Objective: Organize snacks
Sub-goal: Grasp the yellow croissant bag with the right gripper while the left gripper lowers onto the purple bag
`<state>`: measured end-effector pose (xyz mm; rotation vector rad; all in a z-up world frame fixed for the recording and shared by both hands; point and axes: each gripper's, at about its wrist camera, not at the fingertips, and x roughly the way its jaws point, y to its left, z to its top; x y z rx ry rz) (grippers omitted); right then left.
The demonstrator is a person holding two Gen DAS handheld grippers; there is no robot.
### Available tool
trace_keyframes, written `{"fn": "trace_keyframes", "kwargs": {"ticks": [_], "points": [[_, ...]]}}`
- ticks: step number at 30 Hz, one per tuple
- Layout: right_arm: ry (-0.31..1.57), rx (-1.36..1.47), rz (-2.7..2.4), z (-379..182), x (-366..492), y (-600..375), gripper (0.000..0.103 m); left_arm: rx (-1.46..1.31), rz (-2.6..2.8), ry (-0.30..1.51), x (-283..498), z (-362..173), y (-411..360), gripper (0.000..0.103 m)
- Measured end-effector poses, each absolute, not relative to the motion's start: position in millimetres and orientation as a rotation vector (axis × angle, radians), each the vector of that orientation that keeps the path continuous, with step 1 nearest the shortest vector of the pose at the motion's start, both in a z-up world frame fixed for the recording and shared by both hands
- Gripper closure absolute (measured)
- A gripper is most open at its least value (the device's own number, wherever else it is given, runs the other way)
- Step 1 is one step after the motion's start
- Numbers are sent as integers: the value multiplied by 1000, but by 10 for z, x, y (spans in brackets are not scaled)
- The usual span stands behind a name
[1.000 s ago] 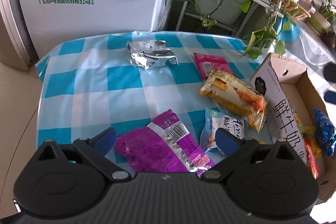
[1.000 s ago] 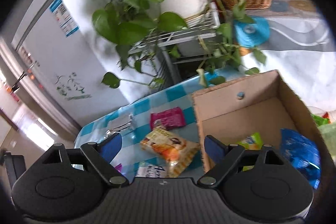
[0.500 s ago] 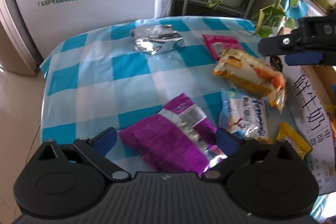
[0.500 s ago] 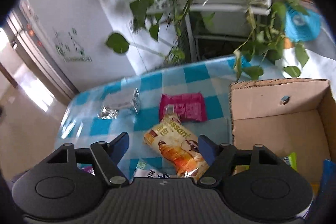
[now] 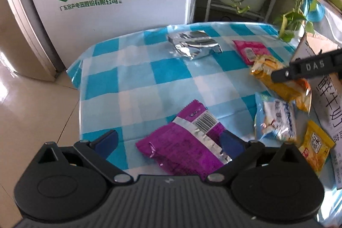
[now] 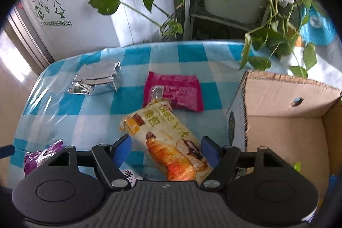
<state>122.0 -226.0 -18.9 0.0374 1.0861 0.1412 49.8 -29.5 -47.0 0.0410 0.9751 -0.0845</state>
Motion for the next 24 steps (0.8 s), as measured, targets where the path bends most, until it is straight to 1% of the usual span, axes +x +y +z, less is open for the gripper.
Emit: {"fn": "trace_keyframes", "kwargs": {"ticks": [3, 7, 13, 16, 24], "points": [[1143, 120, 171, -185, 1207, -2225, 25, 20, -82, 970, 490, -447, -259, 2], [1139, 179, 252, -92, 1157, -2144, 25, -54, -90, 995, 493, -453, -243, 2], [1139, 125, 145, -157, 1203, -2149, 25, -71, -101, 1011, 456, -482, -352, 2], [1143, 119, 145, -211, 1222, -2148, 20, -20, -107, 1011, 436, -508, -466, 2], [1190, 153, 134, -379, 1261, -2149, 20, 8, -30, 1065, 496, -671, -510, 0]]}}
